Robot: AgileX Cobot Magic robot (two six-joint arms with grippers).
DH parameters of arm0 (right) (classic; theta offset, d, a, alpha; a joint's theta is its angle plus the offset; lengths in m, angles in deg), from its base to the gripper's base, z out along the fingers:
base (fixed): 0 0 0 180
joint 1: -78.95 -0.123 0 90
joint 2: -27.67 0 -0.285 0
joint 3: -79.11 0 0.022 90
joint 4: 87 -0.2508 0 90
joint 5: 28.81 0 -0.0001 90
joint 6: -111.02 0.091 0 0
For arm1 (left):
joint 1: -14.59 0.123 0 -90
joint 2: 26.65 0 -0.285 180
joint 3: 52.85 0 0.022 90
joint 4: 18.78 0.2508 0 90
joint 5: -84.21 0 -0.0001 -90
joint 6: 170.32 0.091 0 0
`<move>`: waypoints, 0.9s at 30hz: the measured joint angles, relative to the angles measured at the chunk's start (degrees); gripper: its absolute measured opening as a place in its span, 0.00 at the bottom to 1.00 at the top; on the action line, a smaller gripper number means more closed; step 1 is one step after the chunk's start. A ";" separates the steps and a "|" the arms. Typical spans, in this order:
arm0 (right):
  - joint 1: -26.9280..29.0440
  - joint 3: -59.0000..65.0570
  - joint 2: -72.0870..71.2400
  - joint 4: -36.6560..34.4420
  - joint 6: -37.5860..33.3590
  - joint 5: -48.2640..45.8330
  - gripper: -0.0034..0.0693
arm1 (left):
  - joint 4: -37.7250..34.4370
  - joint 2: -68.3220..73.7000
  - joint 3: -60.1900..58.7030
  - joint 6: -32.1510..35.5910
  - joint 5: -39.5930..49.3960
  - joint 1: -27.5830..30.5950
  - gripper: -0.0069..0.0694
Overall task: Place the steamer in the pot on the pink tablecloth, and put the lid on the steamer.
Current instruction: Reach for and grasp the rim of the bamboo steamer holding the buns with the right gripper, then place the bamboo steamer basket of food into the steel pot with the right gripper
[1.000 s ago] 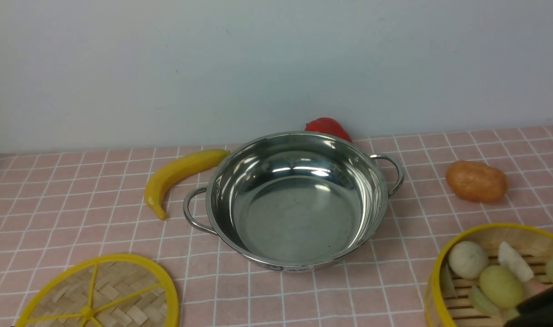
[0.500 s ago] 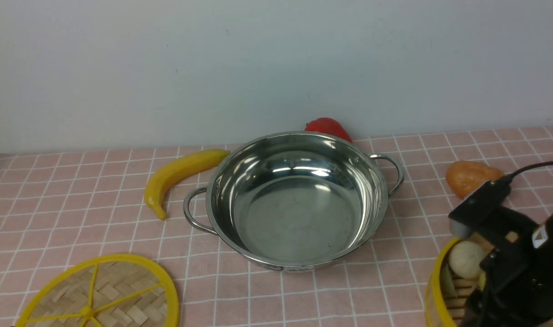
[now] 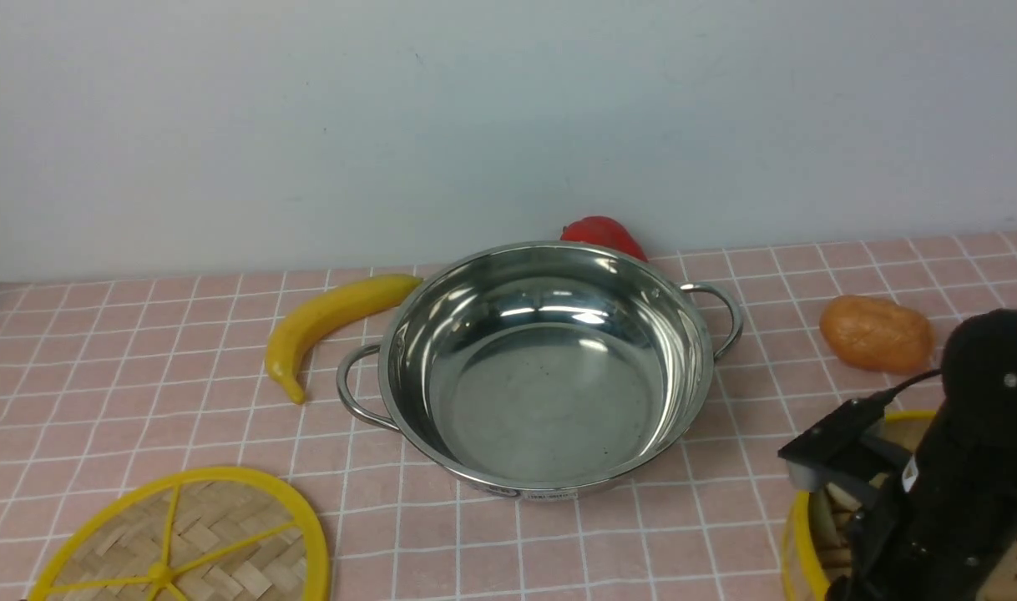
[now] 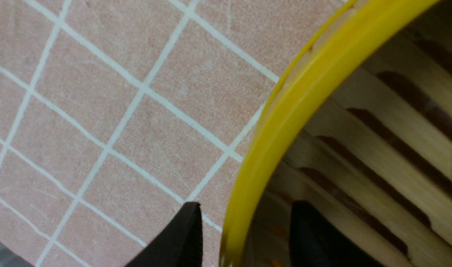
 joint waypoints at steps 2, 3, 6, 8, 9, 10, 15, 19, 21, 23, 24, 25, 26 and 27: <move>-0.65 0.00 0.85 1.21 0.54 -0.27 0.41 | 0.00 0.00 0.00 0.00 0.00 0.00 0.41; -0.78 0.00 0.99 1.91 1.12 -0.38 0.35 | 0.00 0.00 0.00 0.00 0.00 0.00 0.41; -0.85 0.00 0.69 2.81 3.15 -0.94 0.15 | 0.00 0.00 0.00 0.00 0.00 0.00 0.41; -0.87 -0.06 -0.28 4.06 4.19 -0.95 0.14 | 0.00 0.00 0.00 0.00 0.00 0.00 0.41; -0.87 -0.06 -0.80 4.90 4.60 -0.96 0.14 | 0.00 0.00 0.00 0.00 0.00 0.00 0.41; -0.87 -0.06 -1.45 5.91 5.03 -1.03 0.13 | 0.00 0.00 0.00 0.00 0.00 0.00 0.41; -0.87 -3.59 -7.05 9.13 7.83 -5.79 0.13 | 0.00 0.00 0.00 0.00 0.00 0.00 0.41; -1.22 -10.47 -11.10 11.90 7.80 -11.08 0.13 | 0.00 0.00 0.00 0.00 0.00 0.00 0.41; -1.70 -12.49 -11.57 12.81 7.76 -11.31 0.13 | 0.00 0.00 0.00 0.00 0.00 0.00 0.41; -4.81 -17.58 -11.86 15.68 5.77 -11.36 0.13 | 0.00 0.00 0.00 0.00 0.00 0.00 0.41; -5.75 -18.86 -11.71 16.53 4.97 -11.40 0.13 | 0.00 0.00 0.00 0.00 0.00 0.00 0.41; -7.47 -20.46 -11.51 17.42 3.54 -11.56 0.13 | 0.00 0.00 0.00 0.00 0.00 0.00 0.41; -8.19 -20.78 -11.39 17.56 2.93 -11.55 0.13 | 0.00 0.00 0.00 0.00 0.00 0.00 0.41; -10.74 -23.09 -10.53 18.40 0.87 -11.87 0.13 | 0.00 0.00 0.00 0.00 0.00 0.00 0.41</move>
